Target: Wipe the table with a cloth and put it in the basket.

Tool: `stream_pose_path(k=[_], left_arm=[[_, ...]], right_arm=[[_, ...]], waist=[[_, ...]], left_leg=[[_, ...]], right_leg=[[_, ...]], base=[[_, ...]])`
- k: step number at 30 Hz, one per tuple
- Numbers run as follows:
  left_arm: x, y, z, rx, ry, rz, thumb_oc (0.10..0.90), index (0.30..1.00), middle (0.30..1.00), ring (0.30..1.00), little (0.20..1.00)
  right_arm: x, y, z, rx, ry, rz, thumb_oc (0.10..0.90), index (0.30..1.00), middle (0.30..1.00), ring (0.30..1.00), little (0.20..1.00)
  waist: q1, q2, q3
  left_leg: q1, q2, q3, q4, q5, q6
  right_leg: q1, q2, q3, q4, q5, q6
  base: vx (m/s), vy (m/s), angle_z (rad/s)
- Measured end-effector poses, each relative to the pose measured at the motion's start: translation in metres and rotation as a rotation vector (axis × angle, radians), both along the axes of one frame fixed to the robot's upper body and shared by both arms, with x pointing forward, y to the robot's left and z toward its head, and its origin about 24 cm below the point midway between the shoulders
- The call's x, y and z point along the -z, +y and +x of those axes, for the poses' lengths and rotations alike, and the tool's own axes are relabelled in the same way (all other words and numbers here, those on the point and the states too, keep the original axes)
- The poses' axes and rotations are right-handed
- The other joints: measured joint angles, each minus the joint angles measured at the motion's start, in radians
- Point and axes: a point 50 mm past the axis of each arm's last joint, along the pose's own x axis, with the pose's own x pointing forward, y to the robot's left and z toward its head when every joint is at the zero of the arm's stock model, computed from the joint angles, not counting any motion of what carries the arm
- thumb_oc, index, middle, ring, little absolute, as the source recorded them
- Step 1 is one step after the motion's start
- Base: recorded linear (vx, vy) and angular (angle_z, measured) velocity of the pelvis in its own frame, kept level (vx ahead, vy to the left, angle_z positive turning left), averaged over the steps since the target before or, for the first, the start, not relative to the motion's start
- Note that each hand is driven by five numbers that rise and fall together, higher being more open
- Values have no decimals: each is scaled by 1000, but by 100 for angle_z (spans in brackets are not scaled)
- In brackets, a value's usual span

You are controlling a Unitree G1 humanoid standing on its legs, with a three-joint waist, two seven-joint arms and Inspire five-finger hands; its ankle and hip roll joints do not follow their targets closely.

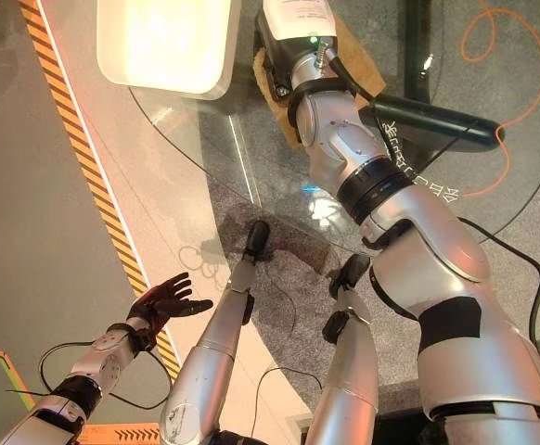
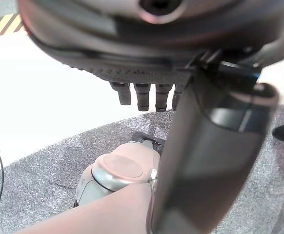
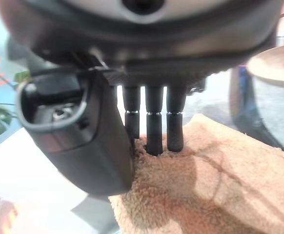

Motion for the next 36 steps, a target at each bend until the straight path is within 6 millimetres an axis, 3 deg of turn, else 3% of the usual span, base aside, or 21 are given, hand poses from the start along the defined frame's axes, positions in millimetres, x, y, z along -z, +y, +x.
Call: stream_pose_path(k=[19, 28, 36], left_arm=[[4, 1, -5, -2, 14, 0, 800, 900, 900, 900, 900], [5, 1, -6, 2, 13, -1, 800, 900, 900, 900, 900], [9, 5, -12, -3, 21, 3, 800, 900, 900, 900, 900]], right_arm=[[14, -1, 4, 17, 31, -51, 100, 300, 300, 300, 200], [21, -36, 15, 171, 6, -15, 100, 300, 300, 300, 200], [11, -61, 16, 252, -55, 43, 100, 300, 300, 300, 200]], waist=[[11, 0, 0], [31, -1, -1], [26, -2, -1]], left_leg=[[0, -4, -24, 3, 2, -3], [-2, -5, -28, 4, 4, -1], [-20, -14, -35, 5, 7, 4]], right_leg=[[17, -6, -25, 1, -5, 2], [19, -11, -27, -1, -6, 4], [12, -23, -39, -7, -4, 10]], base=[[2, 0, 2], [0, 0, 0], [-2, 8, 4]])
